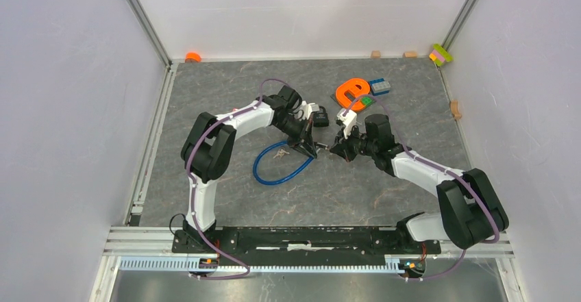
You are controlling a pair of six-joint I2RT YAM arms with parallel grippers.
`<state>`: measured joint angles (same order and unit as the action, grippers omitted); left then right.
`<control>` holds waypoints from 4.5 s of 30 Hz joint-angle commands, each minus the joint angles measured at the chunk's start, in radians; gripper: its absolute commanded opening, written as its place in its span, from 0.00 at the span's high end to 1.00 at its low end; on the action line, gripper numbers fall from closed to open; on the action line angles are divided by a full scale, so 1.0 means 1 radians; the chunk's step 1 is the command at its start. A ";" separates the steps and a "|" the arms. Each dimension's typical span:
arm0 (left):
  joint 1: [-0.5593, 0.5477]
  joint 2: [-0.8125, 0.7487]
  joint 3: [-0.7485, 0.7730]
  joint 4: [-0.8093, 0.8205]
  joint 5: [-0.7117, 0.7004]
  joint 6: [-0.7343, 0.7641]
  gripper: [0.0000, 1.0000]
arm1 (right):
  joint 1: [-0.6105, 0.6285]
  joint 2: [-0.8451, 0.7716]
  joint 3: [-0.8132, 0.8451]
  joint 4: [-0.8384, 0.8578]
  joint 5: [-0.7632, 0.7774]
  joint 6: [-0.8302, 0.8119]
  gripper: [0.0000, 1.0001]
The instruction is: Unlock with the key
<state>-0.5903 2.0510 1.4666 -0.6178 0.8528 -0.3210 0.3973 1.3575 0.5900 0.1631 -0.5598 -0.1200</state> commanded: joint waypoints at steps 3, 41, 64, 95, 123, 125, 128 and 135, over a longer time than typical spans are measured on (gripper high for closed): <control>-0.031 -0.032 0.083 -0.113 -0.016 0.136 0.98 | -0.008 -0.003 0.048 0.023 0.086 0.013 1.00; -0.010 -0.416 0.062 -0.660 -0.530 0.853 0.98 | -0.078 -0.098 -0.038 0.151 0.012 -0.044 1.00; 0.022 -0.597 -0.443 -0.391 -1.072 1.096 0.98 | 0.032 0.113 0.117 0.261 0.133 -0.059 1.00; 0.142 -0.511 -0.629 -0.248 -1.219 1.303 0.52 | 0.114 0.310 0.115 0.386 0.328 -0.032 1.00; 0.296 -0.708 -0.332 -0.323 -1.065 1.168 0.08 | 0.150 0.413 0.165 0.358 0.379 0.022 0.89; 0.296 -0.712 -0.309 -0.291 -1.053 1.117 0.07 | 0.150 0.414 0.174 0.341 0.380 0.019 0.83; 0.296 -0.720 -0.279 -0.243 -1.026 1.036 0.02 | 0.150 0.397 0.176 0.320 0.377 0.013 0.76; 0.296 -0.748 -0.252 -0.130 -0.934 0.863 0.00 | 0.147 0.289 0.188 0.242 0.366 -0.033 0.61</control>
<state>-0.2981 1.3552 1.1709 -0.8440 -0.1696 0.6949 0.5453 1.7443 0.7372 0.4355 -0.1967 -0.1177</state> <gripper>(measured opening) 0.994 0.332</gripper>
